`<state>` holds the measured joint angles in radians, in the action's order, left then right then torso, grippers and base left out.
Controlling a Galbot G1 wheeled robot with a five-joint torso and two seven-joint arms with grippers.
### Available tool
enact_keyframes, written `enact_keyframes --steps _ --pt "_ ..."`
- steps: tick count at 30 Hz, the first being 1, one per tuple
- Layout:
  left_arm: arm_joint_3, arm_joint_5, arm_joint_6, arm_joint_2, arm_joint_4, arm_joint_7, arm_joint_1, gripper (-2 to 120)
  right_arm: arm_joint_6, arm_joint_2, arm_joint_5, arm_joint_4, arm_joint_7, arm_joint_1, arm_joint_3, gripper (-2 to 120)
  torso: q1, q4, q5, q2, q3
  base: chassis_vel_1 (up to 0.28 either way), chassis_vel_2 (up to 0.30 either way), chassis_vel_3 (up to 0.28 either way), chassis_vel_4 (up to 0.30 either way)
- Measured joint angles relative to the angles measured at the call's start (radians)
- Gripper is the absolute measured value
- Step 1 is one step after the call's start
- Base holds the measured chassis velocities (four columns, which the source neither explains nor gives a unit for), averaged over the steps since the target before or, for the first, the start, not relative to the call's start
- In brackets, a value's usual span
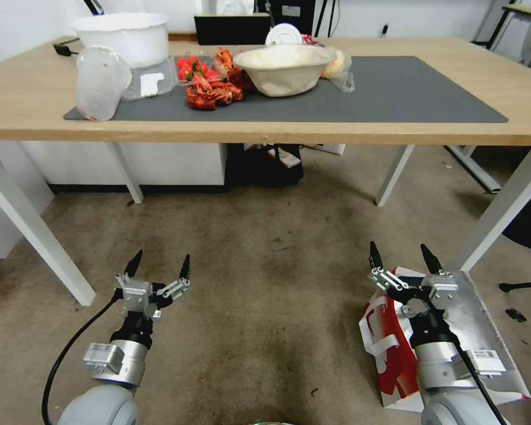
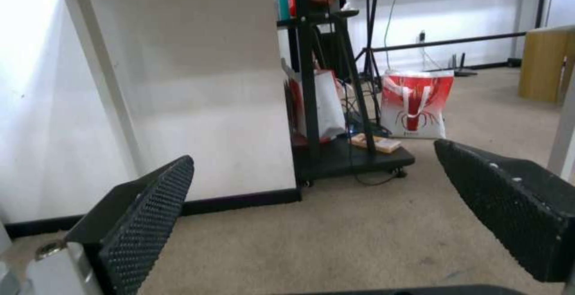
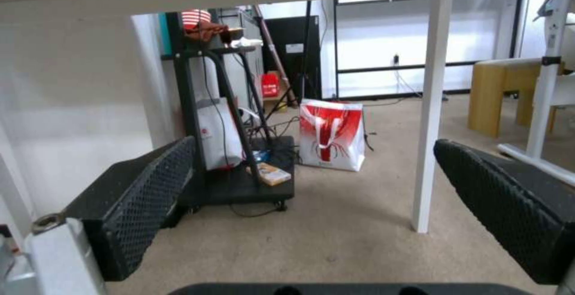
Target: Pick up the food delivery bag from the floor and place it on the table.
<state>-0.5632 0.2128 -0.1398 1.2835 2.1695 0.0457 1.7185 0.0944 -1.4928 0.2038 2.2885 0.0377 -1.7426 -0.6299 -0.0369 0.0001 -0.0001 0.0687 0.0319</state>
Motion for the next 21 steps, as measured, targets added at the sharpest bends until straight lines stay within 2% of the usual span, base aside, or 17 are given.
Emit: enact_keyframes --steps 8,21 --pt "-0.001 0.0 0.0 0.001 0.005 0.001 -0.001 100 0.003 0.0 0.002 0.0 -0.005 0.001 0.0 100 0.001 0.0 0.0001 -0.032 -0.031 0.0 0.0 0.0 0.0" --pt "0.0 -0.001 -0.002 0.003 -0.002 0.003 -0.001 100 0.004 0.001 0.009 0.003 -0.006 0.0 -0.003 100 0.004 -0.0001 0.0 -0.047 -0.032 0.0 0.0 0.0 0.0"
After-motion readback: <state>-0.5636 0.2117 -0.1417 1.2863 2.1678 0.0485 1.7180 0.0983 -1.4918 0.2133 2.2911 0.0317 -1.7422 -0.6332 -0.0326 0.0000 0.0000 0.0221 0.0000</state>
